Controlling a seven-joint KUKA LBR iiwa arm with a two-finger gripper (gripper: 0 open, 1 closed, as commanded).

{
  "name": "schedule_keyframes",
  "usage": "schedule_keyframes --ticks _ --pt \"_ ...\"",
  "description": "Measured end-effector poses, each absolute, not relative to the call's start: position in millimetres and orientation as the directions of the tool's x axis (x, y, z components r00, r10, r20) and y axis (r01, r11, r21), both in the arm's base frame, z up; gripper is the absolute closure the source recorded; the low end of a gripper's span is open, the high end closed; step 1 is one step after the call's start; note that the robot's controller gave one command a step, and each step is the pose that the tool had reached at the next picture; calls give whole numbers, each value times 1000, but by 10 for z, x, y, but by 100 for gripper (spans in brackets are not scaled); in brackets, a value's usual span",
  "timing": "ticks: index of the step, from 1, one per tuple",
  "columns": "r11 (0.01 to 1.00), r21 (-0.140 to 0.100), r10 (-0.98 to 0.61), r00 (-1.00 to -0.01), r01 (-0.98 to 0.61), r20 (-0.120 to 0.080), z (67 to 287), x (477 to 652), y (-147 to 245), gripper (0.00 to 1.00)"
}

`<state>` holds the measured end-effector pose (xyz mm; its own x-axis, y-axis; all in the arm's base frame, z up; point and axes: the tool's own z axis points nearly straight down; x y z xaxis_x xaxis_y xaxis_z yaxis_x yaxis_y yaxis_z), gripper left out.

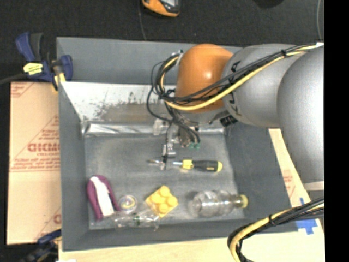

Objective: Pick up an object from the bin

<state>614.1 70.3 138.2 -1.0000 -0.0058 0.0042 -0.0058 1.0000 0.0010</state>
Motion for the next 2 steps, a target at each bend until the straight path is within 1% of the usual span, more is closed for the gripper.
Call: schedule_keyframes --ticks 1,2 --pt "1000 1 -4 -1000 -4 -3 1434 6157 700 0" --pt "996 3 92 -996 92 -7 935 6253 197 0"
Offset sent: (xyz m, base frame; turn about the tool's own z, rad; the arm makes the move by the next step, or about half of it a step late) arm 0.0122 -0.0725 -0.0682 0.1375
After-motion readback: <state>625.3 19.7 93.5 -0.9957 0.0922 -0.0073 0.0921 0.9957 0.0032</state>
